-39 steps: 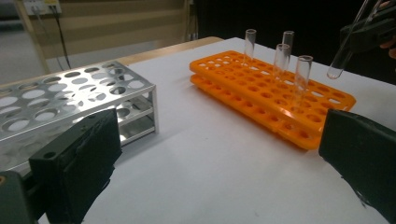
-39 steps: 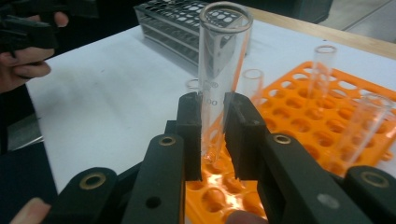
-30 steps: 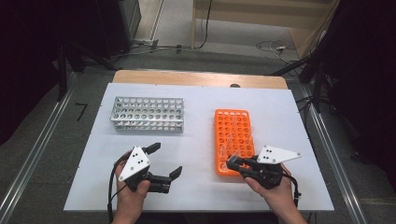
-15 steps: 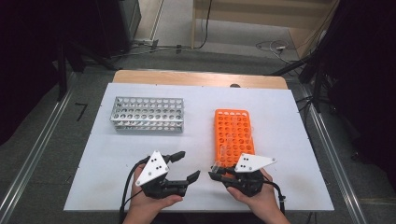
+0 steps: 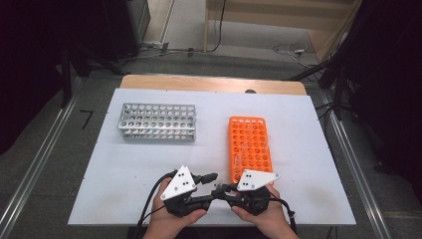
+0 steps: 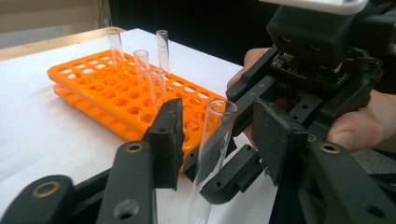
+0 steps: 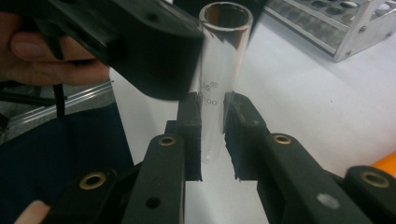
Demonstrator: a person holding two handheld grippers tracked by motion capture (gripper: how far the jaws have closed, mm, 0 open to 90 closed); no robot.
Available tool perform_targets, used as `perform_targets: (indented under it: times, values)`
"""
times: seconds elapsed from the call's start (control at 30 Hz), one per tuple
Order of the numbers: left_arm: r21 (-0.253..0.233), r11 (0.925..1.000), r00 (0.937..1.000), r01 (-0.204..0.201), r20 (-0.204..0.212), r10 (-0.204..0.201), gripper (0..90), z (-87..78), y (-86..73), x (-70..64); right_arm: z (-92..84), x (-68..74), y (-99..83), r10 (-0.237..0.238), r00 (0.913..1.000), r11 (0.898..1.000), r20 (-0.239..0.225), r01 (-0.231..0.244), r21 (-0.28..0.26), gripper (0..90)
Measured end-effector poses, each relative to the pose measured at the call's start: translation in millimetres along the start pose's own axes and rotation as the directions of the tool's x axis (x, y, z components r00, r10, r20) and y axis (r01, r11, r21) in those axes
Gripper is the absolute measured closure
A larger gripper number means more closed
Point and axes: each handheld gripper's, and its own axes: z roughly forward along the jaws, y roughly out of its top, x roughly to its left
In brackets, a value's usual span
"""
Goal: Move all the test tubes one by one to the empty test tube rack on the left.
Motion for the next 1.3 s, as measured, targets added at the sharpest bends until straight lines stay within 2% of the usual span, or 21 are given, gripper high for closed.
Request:
perform_targets:
  times: [0.43,0.63,0.8,1.07,1.1,1.17,1.2,1.3]
  values:
    - [0.017,0.9998,0.9999,-0.010,0.004,0.010,72.4,4.0,-1.1,-1.3,0.3,3.7,1.1,-0.005,0.9999,1.000,-0.016,0.005,0.000,74.4]
    - [0.014,0.9996,0.9996,-0.024,-0.016,0.025,75.3,2.7,-0.5,-2.0,-0.8,3.1,1.0,0.001,0.9998,1.000,-0.020,-0.001,-0.002,74.3]
    - [0.010,0.9992,0.9991,-0.039,-0.013,0.039,75.8,0.1,2.9,-1.8,-2.8,1.7,0.9,0.008,0.9994,1.000,-0.035,-0.009,-0.017,73.2]
    - [-0.021,0.9997,0.9985,-0.013,-0.054,0.012,75.9,-11.8,8.1,7.9,-17.2,-3.6,-1.0,0.008,0.9989,0.999,-0.046,-0.011,-0.049,54.4]
    - [-0.020,0.9997,0.9983,-0.014,-0.057,0.013,75.8,-13.2,8.6,9.1,-22.9,-6.5,-1.9,0.010,0.9994,0.998,-0.032,-0.012,-0.067,47.0]
    - [-0.023,0.9997,0.9977,-0.010,-0.067,0.008,75.8,-15.0,9.9,10.8,-26.3,-7.9,-2.5,0.015,0.9995,0.997,-0.029,-0.017,-0.076,43.4]
    - [-0.024,0.9997,0.9974,-0.011,-0.071,0.009,75.8,-15.9,10.5,11.8,-33.2,-11.4,-3.7,0.025,0.9996,0.995,-0.011,-0.026,-0.094,36.1]
    - [-0.024,0.9997,0.9961,-0.003,-0.088,0.001,75.8,-17.8,12.2,16.2,-41.5,-15.8,-5.3,0.036,0.9993,0.993,0.002,-0.036,-0.114,31.0]
